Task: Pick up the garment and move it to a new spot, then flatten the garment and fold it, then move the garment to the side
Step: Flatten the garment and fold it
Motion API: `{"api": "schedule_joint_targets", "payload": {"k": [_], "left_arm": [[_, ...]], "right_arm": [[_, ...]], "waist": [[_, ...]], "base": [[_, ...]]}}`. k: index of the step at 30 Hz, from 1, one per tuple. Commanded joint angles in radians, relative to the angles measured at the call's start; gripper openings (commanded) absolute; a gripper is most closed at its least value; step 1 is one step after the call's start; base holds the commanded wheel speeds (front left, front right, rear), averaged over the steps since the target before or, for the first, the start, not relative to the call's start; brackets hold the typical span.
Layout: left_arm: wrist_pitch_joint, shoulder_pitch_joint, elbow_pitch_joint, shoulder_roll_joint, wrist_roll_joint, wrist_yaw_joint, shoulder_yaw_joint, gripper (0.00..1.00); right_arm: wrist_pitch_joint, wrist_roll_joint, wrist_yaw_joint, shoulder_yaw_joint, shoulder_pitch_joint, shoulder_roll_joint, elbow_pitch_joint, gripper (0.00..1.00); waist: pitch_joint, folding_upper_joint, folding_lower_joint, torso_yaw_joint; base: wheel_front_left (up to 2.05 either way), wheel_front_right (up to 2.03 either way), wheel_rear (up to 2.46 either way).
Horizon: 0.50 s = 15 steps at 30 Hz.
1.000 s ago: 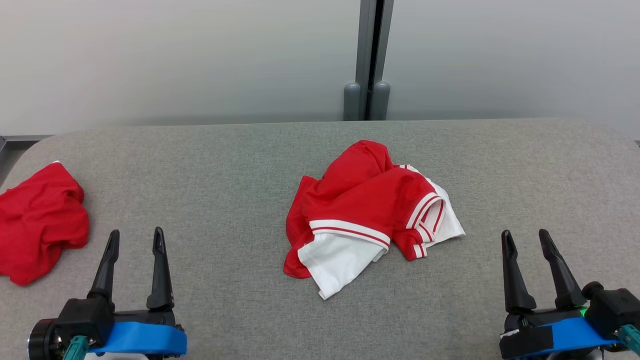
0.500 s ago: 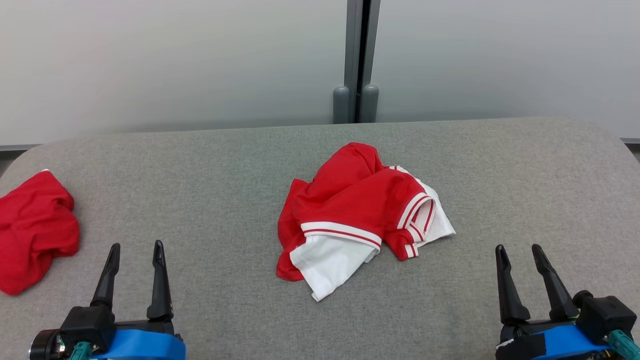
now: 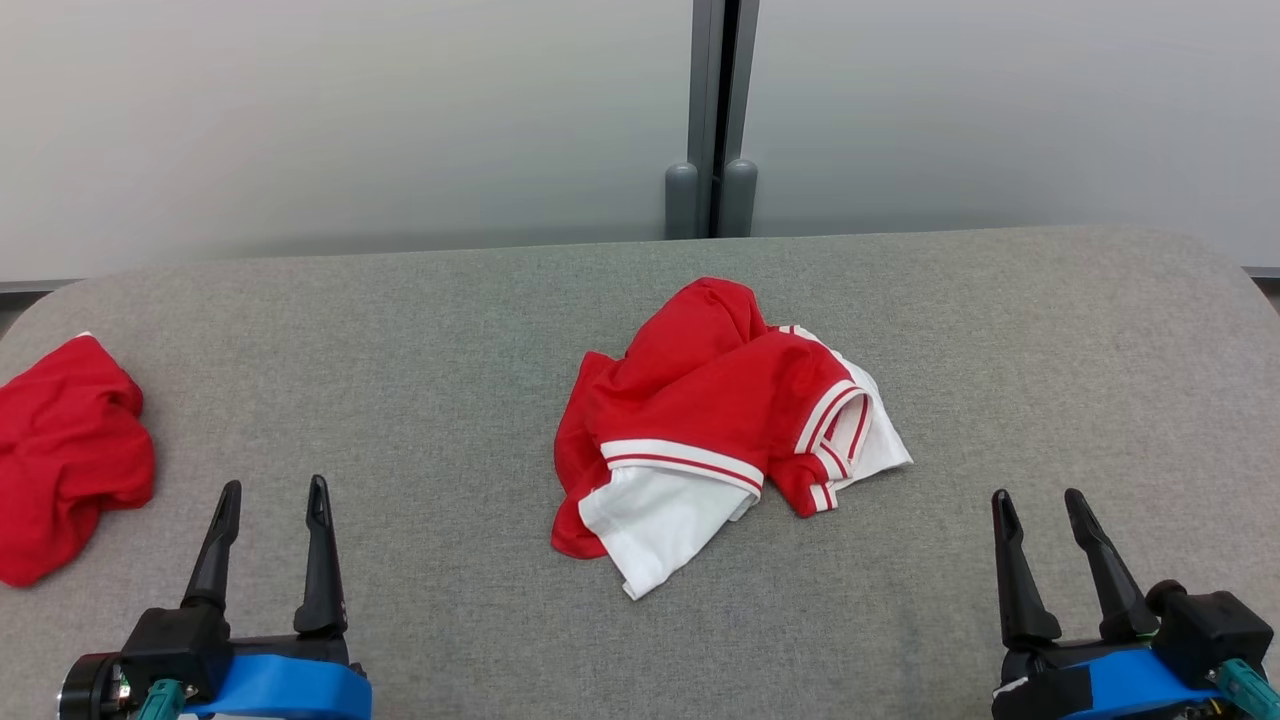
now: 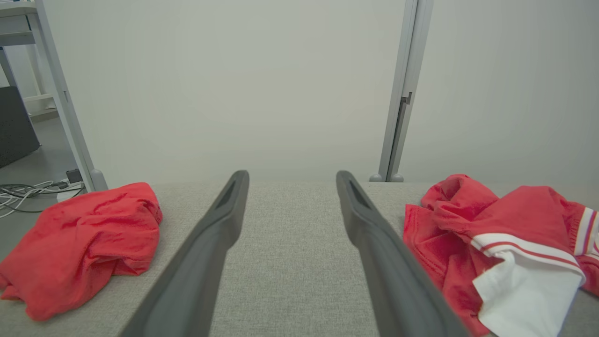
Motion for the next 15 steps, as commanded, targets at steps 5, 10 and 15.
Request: {"api": "schedule_joint_targets", "payload": {"k": [5, 10, 15], "left_arm": [[-0.005, -0.013, 0.0, -0.007, 0.011, -0.008, 0.01, 1.0], [-0.005, -0.01, -0.001, -0.013, 0.016, -0.012, 0.013, 1.0], [-0.005, -0.016, -0.002, -0.015, 0.018, -0.015, 0.017, 1.0]], "right_arm": [[-0.004, -0.005, 0.0, -0.001, -0.006, -0.004, 0.004, 1.0], [-0.004, -0.003, 0.0, -0.001, -0.003, -0.004, 0.006, 1.0], [-0.004, -0.001, 0.0, -0.003, -0.007, -0.004, 0.009, 1.0]], "waist": [[-0.002, -0.0002, 0.0, 0.0], [-0.005, -0.0002, 0.0, -0.001], [-0.003, -0.0002, 0.0, 0.0]], "base": [[0.0, 0.0, 0.0], [0.0, 0.0, 0.0], [0.0, 0.0, 0.0]]}}
